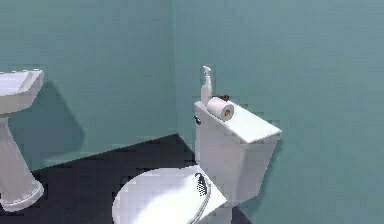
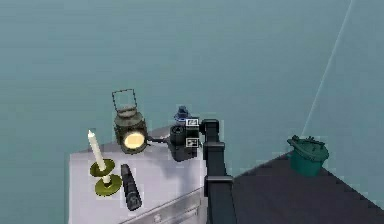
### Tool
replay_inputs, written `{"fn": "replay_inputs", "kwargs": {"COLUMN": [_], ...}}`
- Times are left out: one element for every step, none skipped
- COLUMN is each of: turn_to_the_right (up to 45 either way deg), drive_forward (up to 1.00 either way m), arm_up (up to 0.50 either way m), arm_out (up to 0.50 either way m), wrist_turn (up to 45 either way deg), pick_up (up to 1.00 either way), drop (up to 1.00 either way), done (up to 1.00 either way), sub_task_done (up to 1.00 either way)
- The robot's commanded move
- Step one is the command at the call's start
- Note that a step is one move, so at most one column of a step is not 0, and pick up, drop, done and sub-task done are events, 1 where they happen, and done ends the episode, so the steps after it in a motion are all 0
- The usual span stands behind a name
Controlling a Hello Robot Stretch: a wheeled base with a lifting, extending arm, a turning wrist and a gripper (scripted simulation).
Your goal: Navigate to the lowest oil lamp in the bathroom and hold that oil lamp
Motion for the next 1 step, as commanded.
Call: {"fn": "replay_inputs", "kwargs": {"turn_to_the_right": [0.0], "drive_forward": [0.00], "arm_up": [0.00], "arm_out": [0.00], "wrist_turn": [0.0], "pick_up": [0.00], "drop": [0.00], "done": [1.00], "sub_task_done": [0.00]}}
